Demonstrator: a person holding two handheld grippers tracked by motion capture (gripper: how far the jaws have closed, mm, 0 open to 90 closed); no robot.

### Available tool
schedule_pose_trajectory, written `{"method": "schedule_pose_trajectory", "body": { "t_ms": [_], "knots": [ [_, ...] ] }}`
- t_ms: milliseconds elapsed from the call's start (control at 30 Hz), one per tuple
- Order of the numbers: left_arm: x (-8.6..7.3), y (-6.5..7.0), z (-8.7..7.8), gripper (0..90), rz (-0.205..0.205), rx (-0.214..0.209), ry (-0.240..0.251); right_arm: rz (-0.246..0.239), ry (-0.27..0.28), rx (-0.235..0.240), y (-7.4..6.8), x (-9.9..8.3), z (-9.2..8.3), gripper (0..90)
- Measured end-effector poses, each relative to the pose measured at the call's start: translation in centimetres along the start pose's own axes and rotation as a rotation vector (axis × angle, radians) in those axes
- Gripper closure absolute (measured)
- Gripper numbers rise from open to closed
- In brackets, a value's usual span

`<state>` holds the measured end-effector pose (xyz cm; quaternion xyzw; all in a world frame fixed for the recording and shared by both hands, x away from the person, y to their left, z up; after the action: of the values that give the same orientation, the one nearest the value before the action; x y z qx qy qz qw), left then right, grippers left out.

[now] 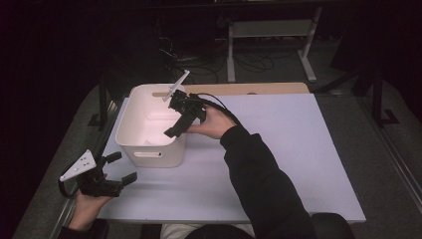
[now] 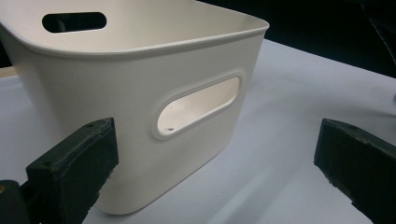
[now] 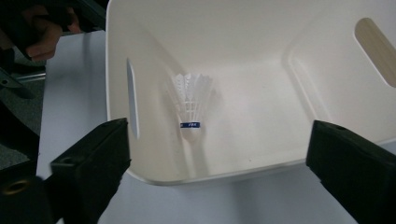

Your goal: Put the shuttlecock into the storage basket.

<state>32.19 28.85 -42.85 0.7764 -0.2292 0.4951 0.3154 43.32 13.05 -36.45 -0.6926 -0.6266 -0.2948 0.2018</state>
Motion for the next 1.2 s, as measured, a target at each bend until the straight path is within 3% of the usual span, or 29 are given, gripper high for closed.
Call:
{"method": "schedule_pose_trajectory", "body": {
  "t_ms": [600, 1200],
  "knots": [
    [-0.1, 0.0, 0.0, 0.0, -0.001, 0.005, -0.003, 0.027, 0.048, -0.048, 0.7, -1.6, -2.3, 0.0],
    [-0.1, -0.1, 0.0, 0.0, -0.002, 0.009, -0.004, 0.066, 0.076, -0.094, 1.4, -4.6, -4.7, 0.0]
  ]
}}
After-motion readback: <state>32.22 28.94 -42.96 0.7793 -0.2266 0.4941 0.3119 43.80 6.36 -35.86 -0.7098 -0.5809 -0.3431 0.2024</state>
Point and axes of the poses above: each handheld gripper's, and its own axes: z roughly forward along the jaws, x roughly out of its top, y roughly to its right, the point moved 10 cm from there along z, roughly forward along the jaws, and after that the axes turned 10 degrees about -z, right-handed, at the moved point
